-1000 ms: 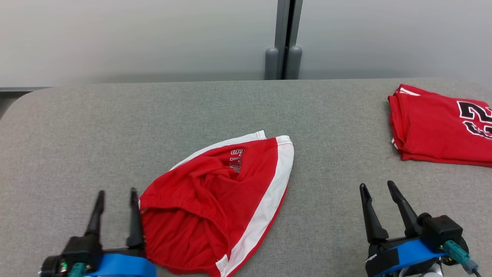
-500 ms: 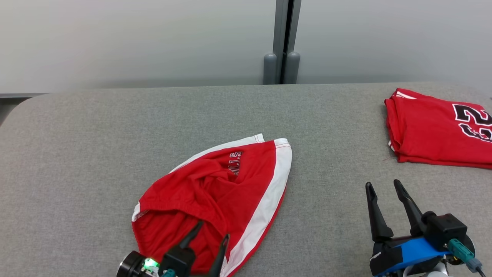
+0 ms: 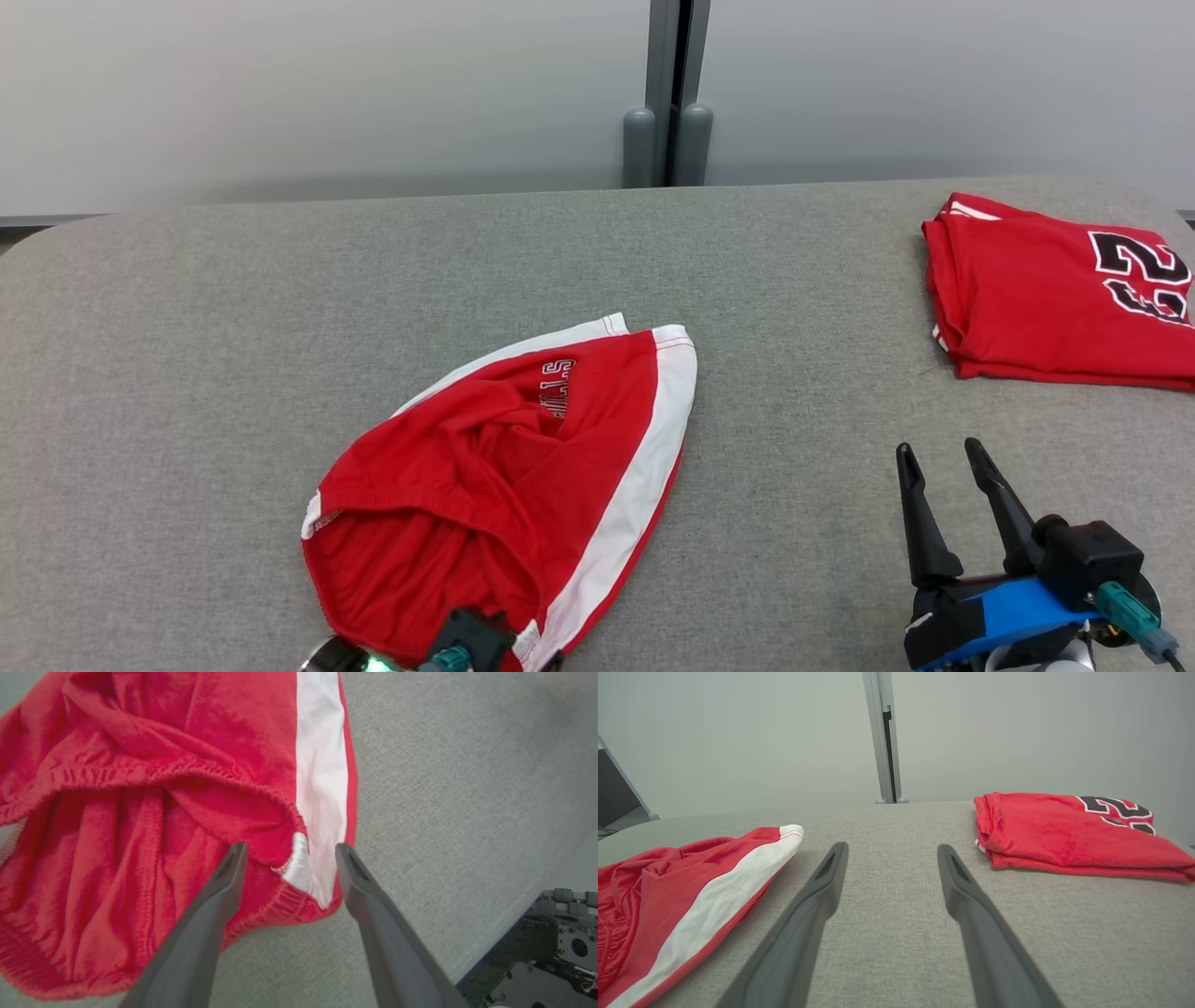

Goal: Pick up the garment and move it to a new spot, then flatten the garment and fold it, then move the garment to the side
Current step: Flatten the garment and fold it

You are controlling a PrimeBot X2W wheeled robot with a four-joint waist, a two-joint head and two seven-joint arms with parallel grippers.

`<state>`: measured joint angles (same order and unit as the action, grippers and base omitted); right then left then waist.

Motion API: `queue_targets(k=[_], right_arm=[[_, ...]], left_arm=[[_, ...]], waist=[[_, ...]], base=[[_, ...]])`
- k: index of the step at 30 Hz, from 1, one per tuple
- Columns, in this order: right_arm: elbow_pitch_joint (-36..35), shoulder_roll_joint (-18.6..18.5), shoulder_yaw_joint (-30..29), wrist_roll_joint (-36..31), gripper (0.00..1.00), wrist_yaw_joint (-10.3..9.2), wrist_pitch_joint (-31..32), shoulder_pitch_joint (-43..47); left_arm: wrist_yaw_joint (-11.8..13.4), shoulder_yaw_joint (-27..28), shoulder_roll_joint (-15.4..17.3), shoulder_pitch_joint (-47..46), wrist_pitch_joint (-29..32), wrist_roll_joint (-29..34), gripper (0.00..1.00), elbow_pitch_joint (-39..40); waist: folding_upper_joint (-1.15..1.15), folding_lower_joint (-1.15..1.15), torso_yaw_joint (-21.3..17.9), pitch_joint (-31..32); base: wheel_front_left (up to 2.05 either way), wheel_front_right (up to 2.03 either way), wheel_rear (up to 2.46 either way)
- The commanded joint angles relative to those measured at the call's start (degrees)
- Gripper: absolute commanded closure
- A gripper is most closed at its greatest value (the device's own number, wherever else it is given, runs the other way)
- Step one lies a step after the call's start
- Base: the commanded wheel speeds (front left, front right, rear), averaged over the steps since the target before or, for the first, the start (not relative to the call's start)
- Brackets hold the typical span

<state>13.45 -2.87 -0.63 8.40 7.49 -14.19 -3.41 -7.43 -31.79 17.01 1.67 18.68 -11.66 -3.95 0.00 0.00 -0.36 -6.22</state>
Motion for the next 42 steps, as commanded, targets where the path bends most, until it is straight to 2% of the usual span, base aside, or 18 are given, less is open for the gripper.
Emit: queue_targets(k=[1, 3, 4, 5, 6, 14, 22, 26, 35, 36, 37, 42], right_arm=[[0.1, -0.1, 0.0, 0.1, 0.00, 0.01, -0.1, -0.4], [0.3, -0.1, 0.3, 0.2, 0.00, 0.01, -0.2, -0.7], [0.4, -0.1, 0.3, 0.3, 0.00, 0.01, -0.2, -0.8], [0.6, -0.1, 0.4, 0.3, 0.00, 0.01, -0.2, -0.9], [0.7, -0.1, 0.4, 0.3, 0.00, 0.01, -0.2, -1.1], [1.3, -0.1, -0.5, 0.3, 0.00, 0.01, -0.6, -0.3], [2.0, -0.1, -1.0, 0.6, 0.00, 0.01, -0.6, 0.3], [2.8, -0.1, -1.4, 0.6, 0.00, 0.01, -0.6, 0.8], [4.6, -0.1, -1.9, 0.2, 0.00, 0.01, -0.6, 0.6], [4.8, -0.1, -1.8, 0.2, 0.00, 0.01, -0.6, 0.5], [5.0, -0.1, -1.8, 0.2, 0.00, 0.01, -0.6, 0.4], [5.7, -0.1, -1.3, 0.5, 0.00, 0.01, -0.7, -0.1]], left_arm=[[0.0, -0.4, 0.1, 0.1, 0.9, -0.1, 0.00, 0.4], [0.0, -1.2, -0.1, -0.2, 2.3, -0.9, 0.00, 0.9], [0.0, -1.6, 0.1, -0.4, 2.9, -0.9, 0.13, 0.9], [0.0, -1.5, 0.0, -0.6, 3.1, -1.3, 0.87, 1.0], [0.0, -1.3, -0.1, -0.8, 2.8, -1.6, 1.00, 0.8], [2.5, 2.1, 0.0, -1.3, -2.1, -3.0, 1.00, -0.6], [8.1, 9.2, 1.0, 2.4, -8.4, -5.6, 1.00, 0.7], [10.1, 11.1, 1.5, 5.7, -8.4, -7.3, 1.00, 1.9], [12.5, 14.1, 1.4, 11.7, -9.5, -10.6, 1.00, 3.0], [12.6, 14.2, 1.1, 11.7, -10.2, -10.8, 0.60, 3.1], [12.6, 14.3, 0.5, 11.5, -11.1, -11.2, 0.00, 3.4], [11.2, 15.2, -0.5, 9.7, -17.8, -11.5, 0.00, 2.8]], waist=[[0.00, 0.00, -0.1, 0.0], [0.00, 0.00, -0.3, -0.1], [0.00, 0.00, -0.4, -0.1], [0.00, 0.00, -0.5, -0.1], [0.00, 0.00, -0.6, -0.1], [0.00, 0.00, 0.0, 0.3], [0.00, 0.00, 2.9, 1.2], [0.00, 0.00, 4.8, 1.4], [0.00, 0.00, 7.8, 1.5], [0.00, 0.00, 8.0, 1.6], [0.00, 0.00, 8.1, 1.7], [0.00, 0.00, 7.8, 2.6]], base=[[0.00, 0.00, 0.00], [0.00, 0.00, 0.00], [0.00, 0.00, 0.00], [0.00, 0.00, 0.00], [0.00, 0.00, 0.00], [0.00, 0.00, 0.00], [0.00, 0.00, 0.00], [0.00, 0.00, 0.00], [0.00, 0.00, 0.00], [0.00, 0.00, 0.00], [0.00, 0.00, 0.00], [0.00, 0.00, 0.00]])
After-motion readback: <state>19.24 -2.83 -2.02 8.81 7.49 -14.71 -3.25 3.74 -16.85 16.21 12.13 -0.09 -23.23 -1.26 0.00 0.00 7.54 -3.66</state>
